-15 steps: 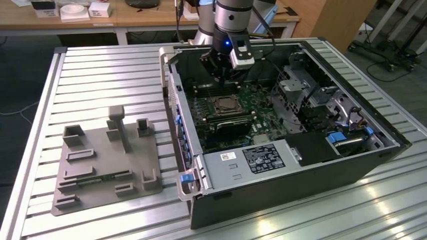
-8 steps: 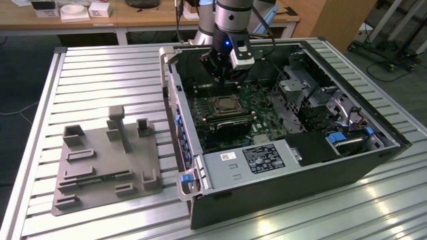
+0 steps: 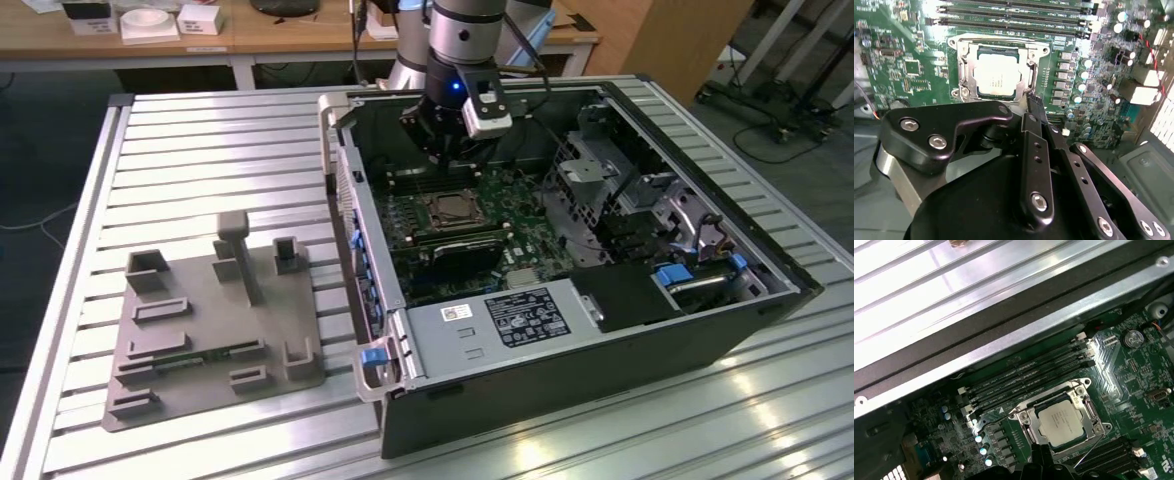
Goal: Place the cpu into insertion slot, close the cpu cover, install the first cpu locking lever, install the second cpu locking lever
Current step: 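Install the first cpu locking lever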
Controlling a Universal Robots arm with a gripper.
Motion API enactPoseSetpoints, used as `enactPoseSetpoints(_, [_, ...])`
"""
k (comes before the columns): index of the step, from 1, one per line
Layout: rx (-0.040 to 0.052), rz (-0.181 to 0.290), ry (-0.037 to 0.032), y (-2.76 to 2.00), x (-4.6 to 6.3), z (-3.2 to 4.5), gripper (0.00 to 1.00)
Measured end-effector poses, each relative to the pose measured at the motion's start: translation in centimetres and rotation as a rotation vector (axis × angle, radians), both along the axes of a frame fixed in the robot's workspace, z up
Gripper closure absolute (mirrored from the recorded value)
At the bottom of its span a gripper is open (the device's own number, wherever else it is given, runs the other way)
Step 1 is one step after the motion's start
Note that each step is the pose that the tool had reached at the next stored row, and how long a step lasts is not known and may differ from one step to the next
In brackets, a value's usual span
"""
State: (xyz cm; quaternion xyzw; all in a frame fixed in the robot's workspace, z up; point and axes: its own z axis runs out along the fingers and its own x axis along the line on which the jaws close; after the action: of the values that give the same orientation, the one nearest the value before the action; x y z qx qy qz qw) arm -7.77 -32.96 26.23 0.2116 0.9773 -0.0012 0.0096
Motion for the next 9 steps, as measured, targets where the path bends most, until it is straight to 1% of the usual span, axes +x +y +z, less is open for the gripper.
enactPoseSetpoints(4, [0.0, 0.067, 0.0, 0.0, 0.0, -0.02, 0.9])
enactPoseSetpoints(5, [0.0, 0.078, -0.0001, -0.01, -0.1, -0.02, 0.9])
enactPoseSetpoints(6, [0.0, 0.079, 0.0001, -0.01, -0.3, -0.01, 0.9])
enactPoseSetpoints(9, [0.0, 0.079, 0.0, 0.0, -1.6, -0.03, 0.9])
